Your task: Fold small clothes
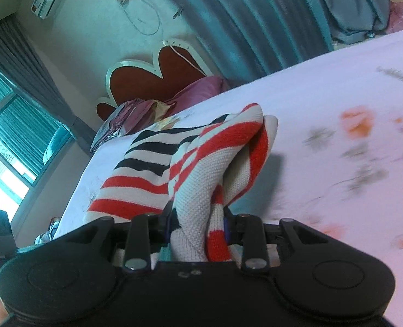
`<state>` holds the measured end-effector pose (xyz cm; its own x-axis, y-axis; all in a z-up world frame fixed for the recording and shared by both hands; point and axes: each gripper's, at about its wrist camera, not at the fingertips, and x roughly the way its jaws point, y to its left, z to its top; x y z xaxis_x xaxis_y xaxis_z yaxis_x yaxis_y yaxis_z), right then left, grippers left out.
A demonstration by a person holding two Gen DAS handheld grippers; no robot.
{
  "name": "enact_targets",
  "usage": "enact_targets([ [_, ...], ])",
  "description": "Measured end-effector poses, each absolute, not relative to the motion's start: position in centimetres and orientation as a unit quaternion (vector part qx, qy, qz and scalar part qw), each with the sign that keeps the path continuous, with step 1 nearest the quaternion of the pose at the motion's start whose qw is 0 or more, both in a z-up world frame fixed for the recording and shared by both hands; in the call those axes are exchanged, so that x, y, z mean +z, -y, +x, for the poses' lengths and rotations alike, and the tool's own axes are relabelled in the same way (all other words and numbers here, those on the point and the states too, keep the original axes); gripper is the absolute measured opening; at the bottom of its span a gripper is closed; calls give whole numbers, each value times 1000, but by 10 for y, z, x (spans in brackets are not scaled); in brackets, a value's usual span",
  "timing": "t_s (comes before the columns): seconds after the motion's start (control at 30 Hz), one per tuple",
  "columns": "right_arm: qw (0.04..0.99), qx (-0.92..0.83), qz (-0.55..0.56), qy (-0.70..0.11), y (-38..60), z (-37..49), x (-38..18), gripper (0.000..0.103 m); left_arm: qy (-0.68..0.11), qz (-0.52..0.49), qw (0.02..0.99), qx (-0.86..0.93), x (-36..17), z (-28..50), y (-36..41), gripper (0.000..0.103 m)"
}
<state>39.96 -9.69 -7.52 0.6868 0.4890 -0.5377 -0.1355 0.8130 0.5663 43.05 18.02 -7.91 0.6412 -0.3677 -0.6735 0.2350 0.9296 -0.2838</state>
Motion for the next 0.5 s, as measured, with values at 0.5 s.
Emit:
enact_targets([
  [0.5,860,145,271,-407,83,404,-124,40,-396,-90,897,-175,-142,454,-231,76],
])
